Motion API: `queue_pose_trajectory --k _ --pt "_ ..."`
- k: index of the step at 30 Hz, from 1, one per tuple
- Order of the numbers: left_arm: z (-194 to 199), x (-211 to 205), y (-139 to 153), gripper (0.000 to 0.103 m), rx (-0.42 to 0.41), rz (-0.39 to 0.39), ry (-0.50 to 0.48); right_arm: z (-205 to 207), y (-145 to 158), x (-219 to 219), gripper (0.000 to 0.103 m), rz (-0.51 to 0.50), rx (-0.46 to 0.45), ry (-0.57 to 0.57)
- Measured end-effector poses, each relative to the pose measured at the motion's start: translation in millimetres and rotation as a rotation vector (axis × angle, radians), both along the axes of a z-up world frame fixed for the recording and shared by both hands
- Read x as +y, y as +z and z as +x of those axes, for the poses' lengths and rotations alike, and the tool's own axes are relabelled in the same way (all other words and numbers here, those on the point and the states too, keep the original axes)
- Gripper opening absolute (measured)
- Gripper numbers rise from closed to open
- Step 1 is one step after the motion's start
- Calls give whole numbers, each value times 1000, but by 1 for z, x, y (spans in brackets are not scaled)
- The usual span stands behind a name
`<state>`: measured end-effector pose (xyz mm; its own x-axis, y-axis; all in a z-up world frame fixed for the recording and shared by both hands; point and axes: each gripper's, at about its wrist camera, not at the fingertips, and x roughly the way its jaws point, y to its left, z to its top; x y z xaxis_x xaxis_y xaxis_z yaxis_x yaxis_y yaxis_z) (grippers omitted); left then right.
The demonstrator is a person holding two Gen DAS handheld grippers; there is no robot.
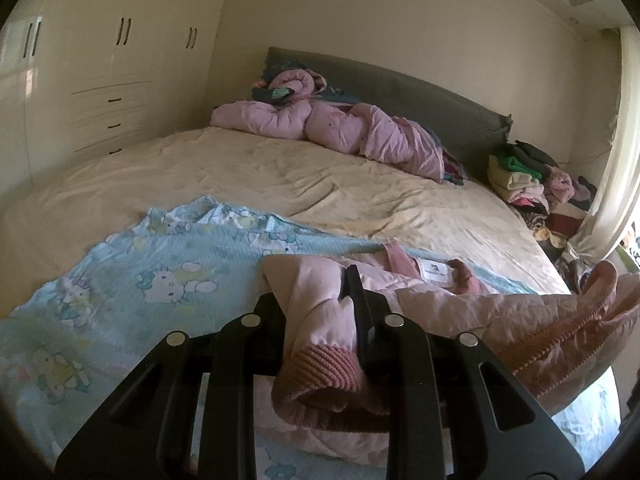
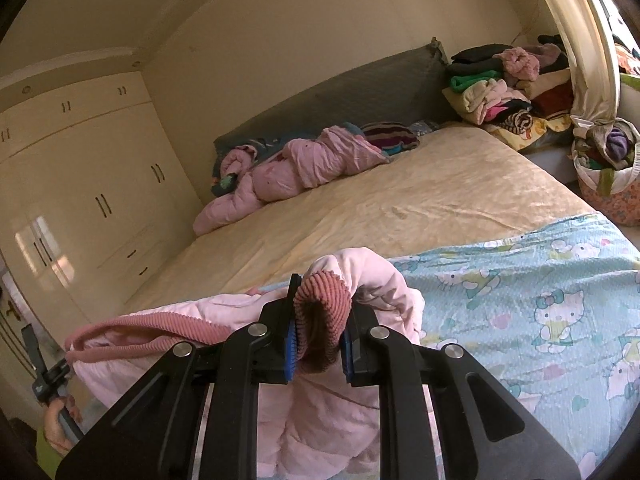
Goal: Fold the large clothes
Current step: 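Lift the hem with both grippers and carry it toward the collar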
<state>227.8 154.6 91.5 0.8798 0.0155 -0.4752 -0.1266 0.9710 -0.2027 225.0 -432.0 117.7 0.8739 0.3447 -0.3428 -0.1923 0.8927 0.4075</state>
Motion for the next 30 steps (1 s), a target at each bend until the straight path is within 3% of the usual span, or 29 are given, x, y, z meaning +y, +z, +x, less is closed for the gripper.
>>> queue_pose_trajectory --k 10,18,30 --pt "30 -1 -2 18 -3 5 14 33 -6 4 15 -2 16 -50" --pt "67 2 -6 19 -20 -44 42 71 -14 4 15 10 37 -101" --pt "107 -7 -34 20 -9 16 10 141 -58 11 15 -21 142 -169"
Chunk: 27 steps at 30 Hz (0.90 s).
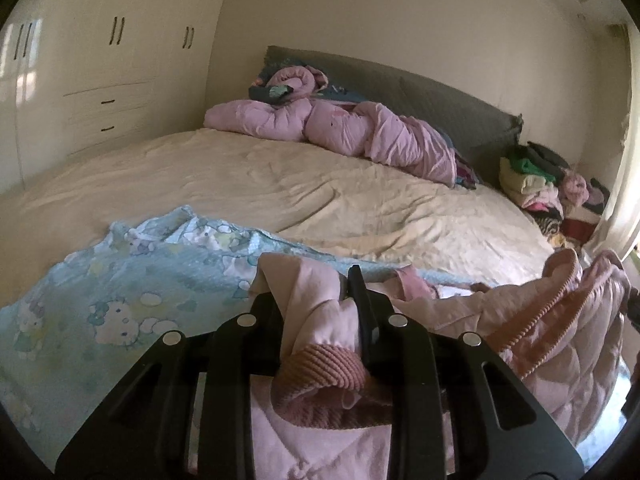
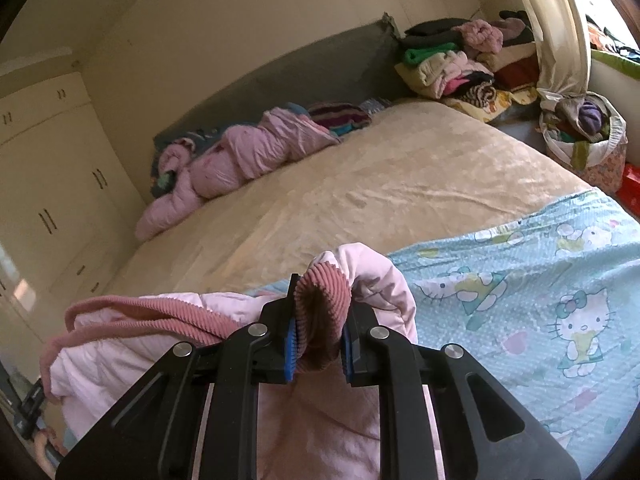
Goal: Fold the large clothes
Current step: 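Lift the hem with both grippers and carry it toward the collar, then open both grippers to lay the hem over the jacket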
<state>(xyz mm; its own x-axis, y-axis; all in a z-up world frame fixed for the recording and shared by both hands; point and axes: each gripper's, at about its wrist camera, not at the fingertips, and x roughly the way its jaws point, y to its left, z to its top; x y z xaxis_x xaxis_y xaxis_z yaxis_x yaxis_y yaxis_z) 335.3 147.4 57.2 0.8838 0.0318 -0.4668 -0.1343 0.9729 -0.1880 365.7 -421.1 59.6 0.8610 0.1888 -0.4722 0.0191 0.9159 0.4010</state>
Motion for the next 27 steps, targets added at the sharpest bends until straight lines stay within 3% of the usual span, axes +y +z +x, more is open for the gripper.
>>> queue_pose_trajectory --k 8,13,15,16,17,18,19,23,27 --pt "23 -7 -35 21 66 48 -12 36 -42 11 16 -29 96 -36" --pt "30 -2 -48 21 99 32 -20 45 -54 11 21 1 112 -18" --pt "31 -1 -49 21 100 23 -22 44 -56 2 28 90 123 5" --pt "30 -1 -50 21 100 22 -22 43 -56 -2 43 138 120 19" --pt "30 -1 -50 21 99 22 -22 41 -55 -6 69 201 110 45" --pt "30 -1 -50 21 99 25 -22 37 -54 -11 82 262 93 68" --pt "31 -1 -50 21 99 31 -21 30 -50 -12 88 287 77 70" --pt "30 0 -50 21 97 26 -25 5 -38 -1 88 244 74 119" --pt "28 -4 -45 22 94 18 -28 -28 -42 31 88 95 111 179"
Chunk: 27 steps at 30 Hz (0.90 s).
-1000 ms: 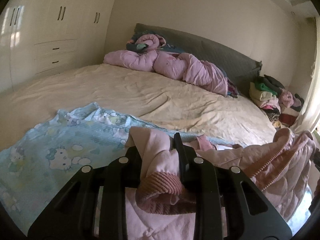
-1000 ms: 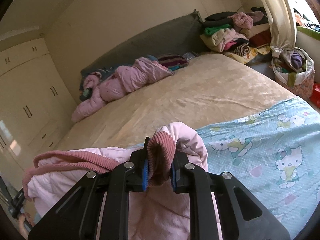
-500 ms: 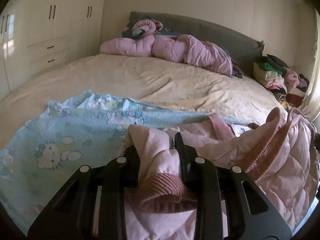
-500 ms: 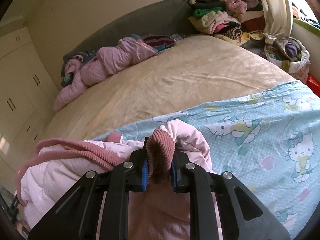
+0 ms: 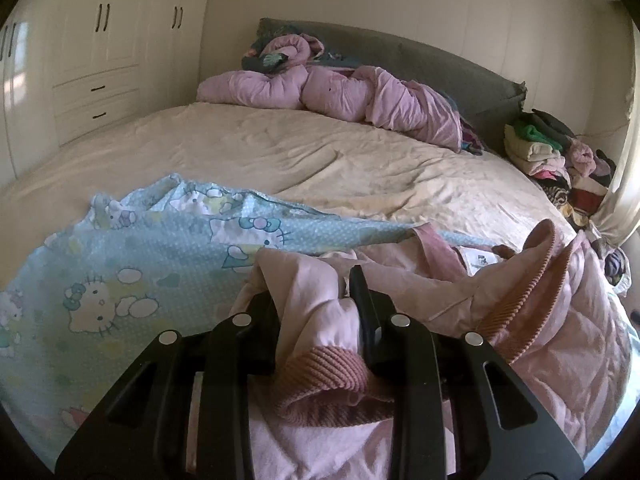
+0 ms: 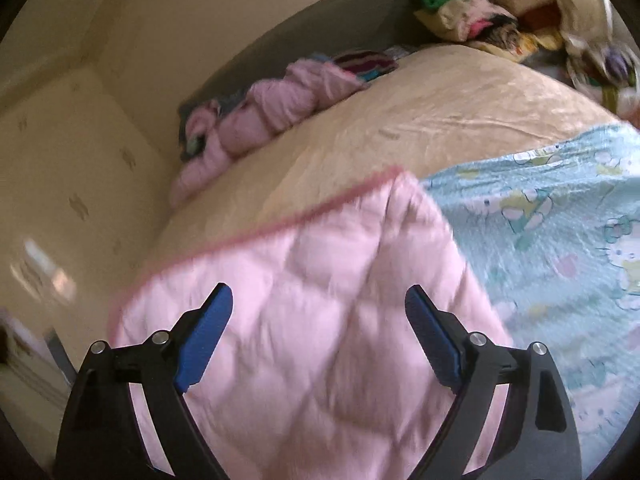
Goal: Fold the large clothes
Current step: 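Open both grippers to lay the hem over the jacket, then grasp the folded jacket edge with both grippers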
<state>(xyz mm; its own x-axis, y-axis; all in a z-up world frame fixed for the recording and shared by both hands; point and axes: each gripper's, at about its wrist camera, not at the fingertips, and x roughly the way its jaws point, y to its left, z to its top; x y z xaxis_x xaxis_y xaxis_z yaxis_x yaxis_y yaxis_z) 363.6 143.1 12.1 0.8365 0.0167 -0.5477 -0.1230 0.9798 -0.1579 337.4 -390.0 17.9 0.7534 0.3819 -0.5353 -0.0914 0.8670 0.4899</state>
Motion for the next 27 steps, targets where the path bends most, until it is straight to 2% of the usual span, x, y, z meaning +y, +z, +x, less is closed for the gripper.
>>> queue_pose_trajectory --k 3,5,7,9,10,12,14,16,18,23,25,27 --pt "-6 -3 9 31 -17 0 -5 -16 -16 23 88 -117 39 40" --pt "-9 -5 15 40 -26 -13 -14 -18 -28 34 88 -183 56 54" --pt "-16 -6 23 60 -48 -42 -29 -18 -39 39 87 -219 62 52" --pt "-22 -8 32 75 -78 -13 -4 -19 -46 39 87 -230 58 36" --pt "-28 -10 38 77 -104 11 10 -20 -48 38 87 -223 56 32" --pt "-34 -9 48 77 -125 4 1 -20 -51 35 87 -201 54 26" --pt "-38 -6 54 84 -125 17 8 -21 -49 32 87 -197 52 23" --pt "-46 -1 55 92 -121 80 52 -23 -43 29 87 -198 44 16" --pt "-52 9 50 93 -102 119 107 -29 -33 22 87 -197 9 -5" --pt "-56 42 19 93 40 38 121 -30 -18 -5 90 -256 -36 -78" --pt "-57 50 2 93 116 -14 121 -27 -20 -15 90 -260 -21 -90" --pt "-60 53 -5 93 132 -43 94 -25 -26 -25 91 -258 11 -104"
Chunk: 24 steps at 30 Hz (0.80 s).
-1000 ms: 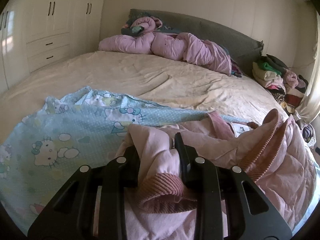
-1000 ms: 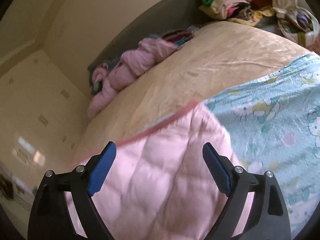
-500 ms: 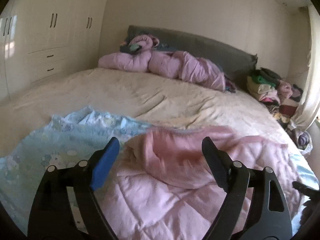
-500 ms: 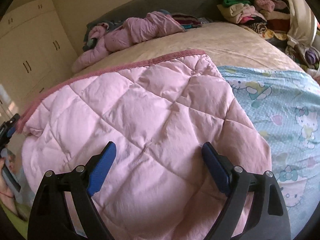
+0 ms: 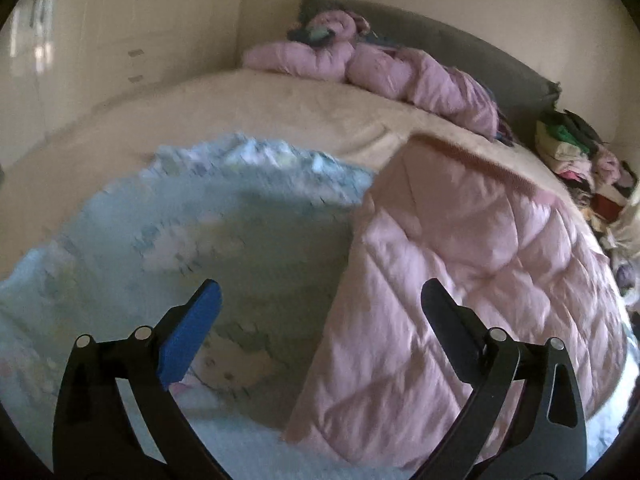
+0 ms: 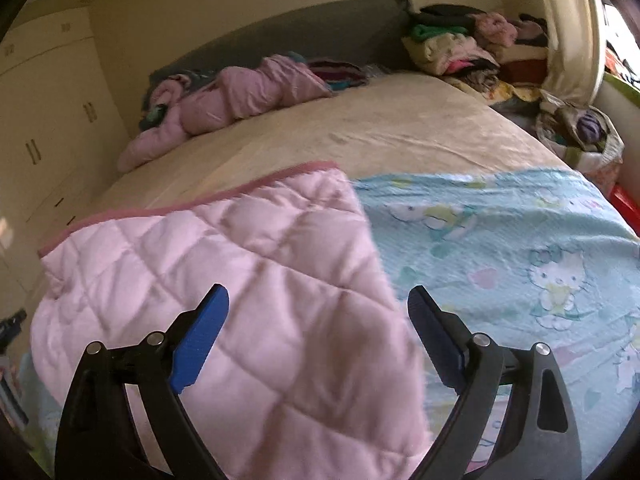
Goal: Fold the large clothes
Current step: 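Grasp the folded jacket edge with both grippers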
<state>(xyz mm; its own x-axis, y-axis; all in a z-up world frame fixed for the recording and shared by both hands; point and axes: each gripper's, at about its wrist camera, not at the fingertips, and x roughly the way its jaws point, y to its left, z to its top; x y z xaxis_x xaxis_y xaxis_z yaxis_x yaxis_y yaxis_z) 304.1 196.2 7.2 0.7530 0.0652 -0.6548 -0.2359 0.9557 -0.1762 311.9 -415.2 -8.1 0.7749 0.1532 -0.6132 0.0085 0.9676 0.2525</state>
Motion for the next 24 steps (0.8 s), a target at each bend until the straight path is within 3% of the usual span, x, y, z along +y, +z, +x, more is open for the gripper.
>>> queue_pose_trajectory --k 5,9,10,11,12,14,15,20,24 --pt "2 -9 -22 93 56 -78 -94 -2 -18 -17 91 46 62 -9" --pt "8 -16 -35 90 102 -51 -107 -2 -32 -20 90 108 91 35" --pt "8 -18 -37 71 88 -85 -120 -1 -34 -19 79 114 95 40" --pt "7 -17 -38 55 77 -113 -134 -1 -36 -17 52 115 96 46" --pt "8 -19 -39 41 67 -139 -145 -1 -39 -15 44 116 90 61" --pt "9 -29 -36 26 54 -103 -154 -4 -36 -10 27 90 60 62" --pt "9 -32 -33 19 39 -91 -161 -8 -32 -5 25 80 30 72" --pt "18 -36 -1 14 -76 -23 -149 -6 -5 -2 19 72 -61 3" --pt "36 -37 7 14 -98 2 -145 21 6 -3 18 77 -66 -49"
